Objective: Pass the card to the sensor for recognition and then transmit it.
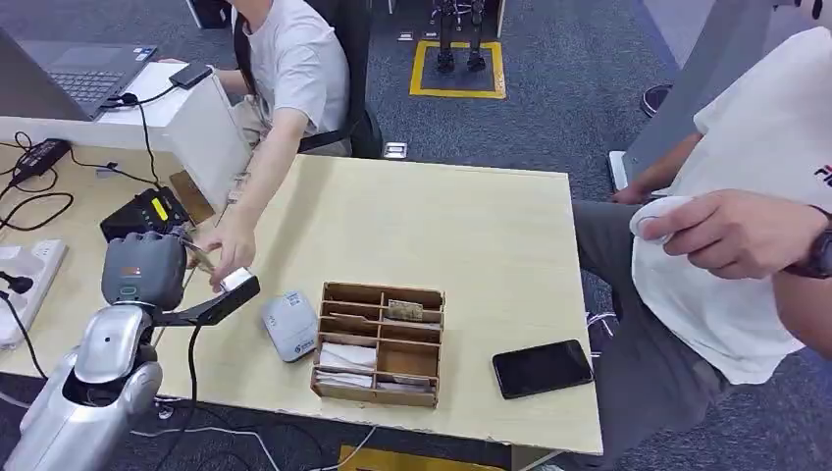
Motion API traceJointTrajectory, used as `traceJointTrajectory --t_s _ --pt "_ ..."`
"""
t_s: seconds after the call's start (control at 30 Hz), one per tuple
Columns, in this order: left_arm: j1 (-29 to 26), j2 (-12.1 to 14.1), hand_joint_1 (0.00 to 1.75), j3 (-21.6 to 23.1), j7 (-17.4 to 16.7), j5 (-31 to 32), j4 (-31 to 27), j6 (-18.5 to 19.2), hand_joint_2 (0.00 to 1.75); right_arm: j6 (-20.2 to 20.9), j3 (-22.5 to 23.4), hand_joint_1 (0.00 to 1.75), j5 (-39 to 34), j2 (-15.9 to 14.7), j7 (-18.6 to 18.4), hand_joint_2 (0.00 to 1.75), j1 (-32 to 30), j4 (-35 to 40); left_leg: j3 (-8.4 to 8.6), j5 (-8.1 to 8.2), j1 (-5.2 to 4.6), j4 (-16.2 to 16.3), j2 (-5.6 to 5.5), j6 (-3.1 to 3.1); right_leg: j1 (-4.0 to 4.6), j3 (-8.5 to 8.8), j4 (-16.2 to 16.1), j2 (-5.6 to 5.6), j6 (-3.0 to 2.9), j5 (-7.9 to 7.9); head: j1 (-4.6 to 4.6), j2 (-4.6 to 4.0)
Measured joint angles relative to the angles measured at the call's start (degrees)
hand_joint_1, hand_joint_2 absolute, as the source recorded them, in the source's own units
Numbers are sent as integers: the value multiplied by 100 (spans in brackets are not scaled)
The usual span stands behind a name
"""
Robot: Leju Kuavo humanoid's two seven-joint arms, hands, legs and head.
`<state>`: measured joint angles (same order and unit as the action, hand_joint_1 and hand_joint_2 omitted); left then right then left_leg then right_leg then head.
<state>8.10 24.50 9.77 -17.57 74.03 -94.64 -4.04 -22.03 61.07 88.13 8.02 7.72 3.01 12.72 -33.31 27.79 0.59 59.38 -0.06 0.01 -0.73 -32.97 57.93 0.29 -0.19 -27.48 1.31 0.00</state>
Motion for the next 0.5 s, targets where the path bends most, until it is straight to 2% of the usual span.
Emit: traceJointTrajectory --t_s 0.33,0.37,0.4,0.5 --pt "118 -17 175 -2 94 -87 6 24 175 0 0 0 4 0 0 0 0 0 0 0 0 1 0 0 0 -1 0 1 0 0 0 0" --pt "128 -17 9 -2 94 -87 7 37 175 0 0 0 4 0 0 0 0 0 0 0 0 1 1 0 0 -1 0 2 0 0 2 0" --pt "131 -17 0 -2 94 -90 9 39 175 0 0 0 4 0 0 0 0 0 0 0 0 1 2 0 0 -2 0 3 0 0 0 0" --pt "130 -28 0 -2 94 -105 31 11 175 0 0 0 4 0 -18 0 0 0 0 0 0 1 1 0 0 -2 0 2 0 0 0 0"
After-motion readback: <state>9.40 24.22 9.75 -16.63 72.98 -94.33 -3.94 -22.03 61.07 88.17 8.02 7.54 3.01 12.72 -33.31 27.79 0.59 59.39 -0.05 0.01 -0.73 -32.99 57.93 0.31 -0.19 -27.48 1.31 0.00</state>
